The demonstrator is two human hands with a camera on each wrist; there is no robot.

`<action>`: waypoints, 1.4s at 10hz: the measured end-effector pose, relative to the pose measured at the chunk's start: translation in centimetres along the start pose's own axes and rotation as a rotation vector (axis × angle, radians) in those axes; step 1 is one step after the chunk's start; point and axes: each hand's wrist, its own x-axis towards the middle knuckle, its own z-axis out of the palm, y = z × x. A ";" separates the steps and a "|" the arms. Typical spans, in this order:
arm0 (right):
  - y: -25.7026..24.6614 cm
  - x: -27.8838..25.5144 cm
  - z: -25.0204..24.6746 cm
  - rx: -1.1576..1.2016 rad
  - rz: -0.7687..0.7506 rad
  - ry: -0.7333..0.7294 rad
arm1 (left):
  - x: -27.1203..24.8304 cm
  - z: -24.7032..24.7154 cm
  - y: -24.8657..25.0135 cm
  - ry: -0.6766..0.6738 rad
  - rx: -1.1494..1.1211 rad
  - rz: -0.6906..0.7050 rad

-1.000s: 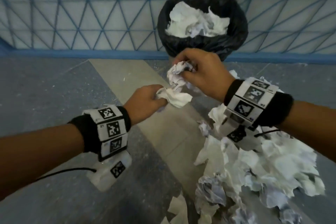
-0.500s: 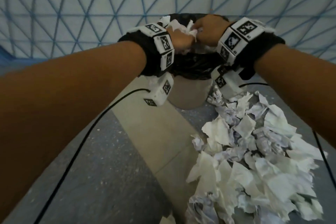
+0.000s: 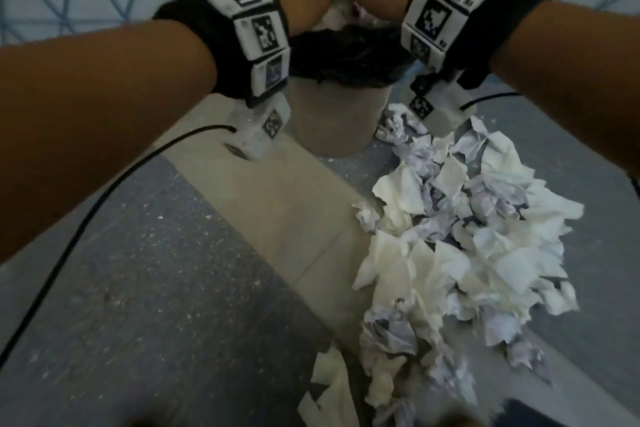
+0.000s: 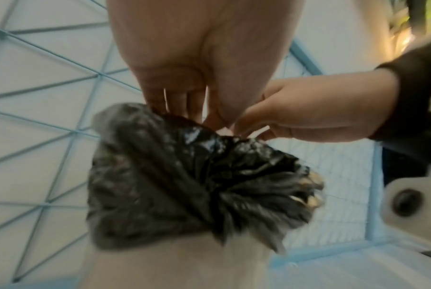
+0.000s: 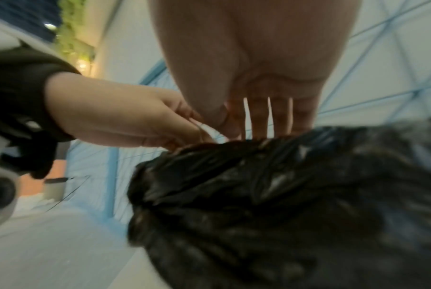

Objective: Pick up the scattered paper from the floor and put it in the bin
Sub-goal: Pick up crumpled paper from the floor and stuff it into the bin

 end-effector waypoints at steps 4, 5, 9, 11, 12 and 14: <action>-6.3 -18.3 10.7 0.133 -0.560 -0.037 | -26.8 7.6 -4.6 -0.332 -0.277 0.484; -6.4 -23.0 14.3 0.056 -0.679 -0.267 | -32.7 9.4 -3.2 -0.533 -0.093 0.659; -9.4 -29.7 19.4 -0.336 -0.765 -0.647 | -39.1 13.4 -1.0 -1.081 0.340 1.075; -9.3 -26.5 19.8 0.008 -0.677 -0.462 | -36.7 14.2 -1.1 -0.856 -0.123 0.784; -9.2 -25.1 19.6 0.183 -0.507 -0.393 | -34.1 13.6 -2.4 -0.829 -0.258 0.370; -9.0 -23.3 16.3 0.304 -0.417 -0.312 | -27.2 11.9 -6.3 -0.381 -0.409 -0.072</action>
